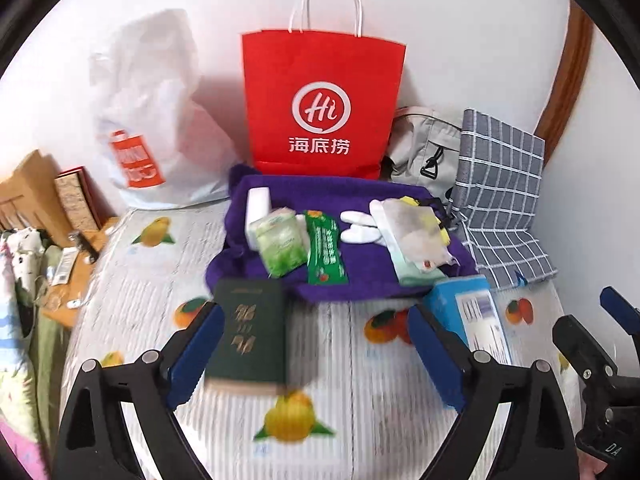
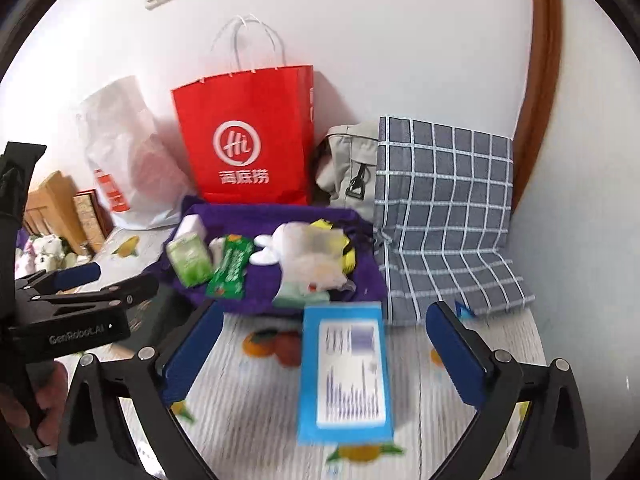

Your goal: Organize soft objects

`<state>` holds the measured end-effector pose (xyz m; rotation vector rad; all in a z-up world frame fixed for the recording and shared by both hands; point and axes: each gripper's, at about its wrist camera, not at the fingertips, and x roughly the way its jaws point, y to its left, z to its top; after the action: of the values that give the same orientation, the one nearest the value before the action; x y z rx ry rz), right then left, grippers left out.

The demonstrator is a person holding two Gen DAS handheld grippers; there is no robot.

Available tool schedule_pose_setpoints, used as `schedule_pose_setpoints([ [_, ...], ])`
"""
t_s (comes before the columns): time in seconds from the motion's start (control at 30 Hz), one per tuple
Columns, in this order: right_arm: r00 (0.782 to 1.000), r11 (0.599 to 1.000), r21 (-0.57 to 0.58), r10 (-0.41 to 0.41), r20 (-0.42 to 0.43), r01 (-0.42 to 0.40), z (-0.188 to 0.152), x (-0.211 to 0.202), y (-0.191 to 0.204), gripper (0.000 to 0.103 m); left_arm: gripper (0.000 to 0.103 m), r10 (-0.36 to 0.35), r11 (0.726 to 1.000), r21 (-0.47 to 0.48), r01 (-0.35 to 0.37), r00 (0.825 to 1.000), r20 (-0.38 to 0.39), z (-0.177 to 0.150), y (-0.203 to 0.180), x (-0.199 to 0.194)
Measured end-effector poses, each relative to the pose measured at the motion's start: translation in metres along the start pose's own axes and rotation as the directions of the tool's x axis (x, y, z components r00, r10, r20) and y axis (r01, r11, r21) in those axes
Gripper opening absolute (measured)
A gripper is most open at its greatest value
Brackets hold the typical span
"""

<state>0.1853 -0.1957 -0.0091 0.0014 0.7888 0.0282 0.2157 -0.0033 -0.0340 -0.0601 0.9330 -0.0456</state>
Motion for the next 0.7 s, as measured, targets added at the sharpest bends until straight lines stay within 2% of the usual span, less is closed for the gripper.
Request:
schedule_pose_setpoints([
  [0.2, 0.999, 1.000, -0.018, -0.021, 0.033, 0.022, -0.030, -0.053, 0.006, 0.103, 0.094, 0.031, 1.000, 0.000, -0.031, 0.999, 0.035, -0.035, 0.009, -0.051],
  [0.33, 0.998, 0.999, -0.027, -0.041, 0.040, 0.042, -0.050, -0.081, 0.012, 0.103, 0.095, 0.004, 1.000, -0.030, -0.002, 0.999, 0.053, -0.056, 0.015, -0.079],
  [0.7, 0.999, 0.999, 0.022, -0.034, 0.035, 0.034, -0.096, -0.138, 0.011, 0.103, 0.096, 0.012, 1.000, -0.001, -0.012, 0.996, 0.086, -0.104, 0.008, -0.122],
])
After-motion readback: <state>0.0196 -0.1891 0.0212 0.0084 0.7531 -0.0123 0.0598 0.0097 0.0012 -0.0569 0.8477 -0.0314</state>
